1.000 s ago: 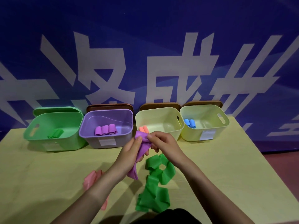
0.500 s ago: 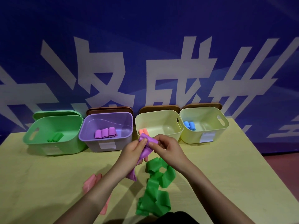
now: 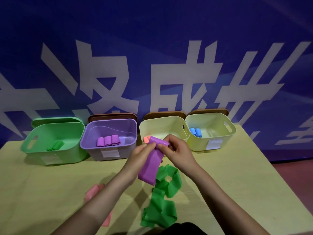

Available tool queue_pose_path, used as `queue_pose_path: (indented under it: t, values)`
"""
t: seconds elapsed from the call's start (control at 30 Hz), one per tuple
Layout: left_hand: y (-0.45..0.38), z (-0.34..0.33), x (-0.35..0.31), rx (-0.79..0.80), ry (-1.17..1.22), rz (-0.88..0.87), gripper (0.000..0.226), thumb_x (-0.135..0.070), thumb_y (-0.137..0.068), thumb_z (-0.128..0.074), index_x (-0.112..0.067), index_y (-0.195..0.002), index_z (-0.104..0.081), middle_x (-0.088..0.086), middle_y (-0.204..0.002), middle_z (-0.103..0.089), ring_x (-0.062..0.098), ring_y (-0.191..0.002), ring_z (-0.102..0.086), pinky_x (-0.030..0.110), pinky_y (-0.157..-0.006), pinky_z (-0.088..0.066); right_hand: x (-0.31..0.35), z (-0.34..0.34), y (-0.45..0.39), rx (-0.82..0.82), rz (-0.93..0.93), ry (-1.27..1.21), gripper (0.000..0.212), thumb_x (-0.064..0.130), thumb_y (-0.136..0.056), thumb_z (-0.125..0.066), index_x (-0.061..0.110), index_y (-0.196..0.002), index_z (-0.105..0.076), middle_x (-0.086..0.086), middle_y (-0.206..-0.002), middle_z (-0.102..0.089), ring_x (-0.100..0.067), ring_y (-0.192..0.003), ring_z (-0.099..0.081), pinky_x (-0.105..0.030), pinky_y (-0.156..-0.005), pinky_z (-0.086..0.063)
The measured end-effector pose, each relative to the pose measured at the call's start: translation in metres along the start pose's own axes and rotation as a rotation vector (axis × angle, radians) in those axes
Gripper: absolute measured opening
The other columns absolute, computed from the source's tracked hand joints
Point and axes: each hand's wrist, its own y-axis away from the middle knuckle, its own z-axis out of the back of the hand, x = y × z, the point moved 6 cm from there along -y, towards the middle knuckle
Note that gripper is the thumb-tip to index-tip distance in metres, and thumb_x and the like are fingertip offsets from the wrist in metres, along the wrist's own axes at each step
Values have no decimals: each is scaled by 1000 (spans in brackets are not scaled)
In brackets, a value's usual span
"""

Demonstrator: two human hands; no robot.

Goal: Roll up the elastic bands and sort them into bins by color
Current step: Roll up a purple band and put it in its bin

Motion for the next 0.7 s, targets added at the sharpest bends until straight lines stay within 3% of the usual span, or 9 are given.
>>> queue_pose_path:
  t: [0.13,0.3,0.47,0.57,0.7]
  values:
    - [5,3,-1,-19,39,-83,23,-36,-91,-57,-18,-92,-72,25,-100,-66,25,-85,-59,35,-79,-41,6,-4,3,46,22,-109,31,34,-81,-62,5,-73,-55,-3,-63,-46,-8,-59,-38,-25,-56,-31]
    - [9,9,-1,-60,25,-146,25,-39,-89,-61,-17,-91,-72,26,-94,-66,27,-79,-59,35,-73,-42,10,-12,6,42,50,-207,18,22,-83,-65,7,-74,-59,1,-64,-48,-5,-59,-40,-20,-57,-33]
    - [9,13,-1,-74,83,-138,18,-27,-93,-56,-18,-94,-72,5,-84,-71,18,-79,-62,25,-69,-46,6,-19,4,62,18,-279,4,20,-84,-65,21,-81,-68,6,-71,-62,-6,-67,-53,-24,-65,-43]
    - [10,14,2,-82,85,-117,17,-28,-92,-56,-21,-93,-72,1,-80,-72,16,-74,-62,21,-65,-46,6,-21,4,89,-11,-333,12,6,-88,-64,16,-82,-69,7,-66,-63,-2,-62,-56,-18,-62,-45]
    - [11,12,1,-38,36,-124,20,-26,-94,-53,-21,-91,-71,1,-77,-70,11,-69,-62,19,-62,-45,7,-21,8,97,-8,-325,7,19,-81,-63,15,-76,-65,6,-62,-59,-6,-60,-53,-20,-60,-43]
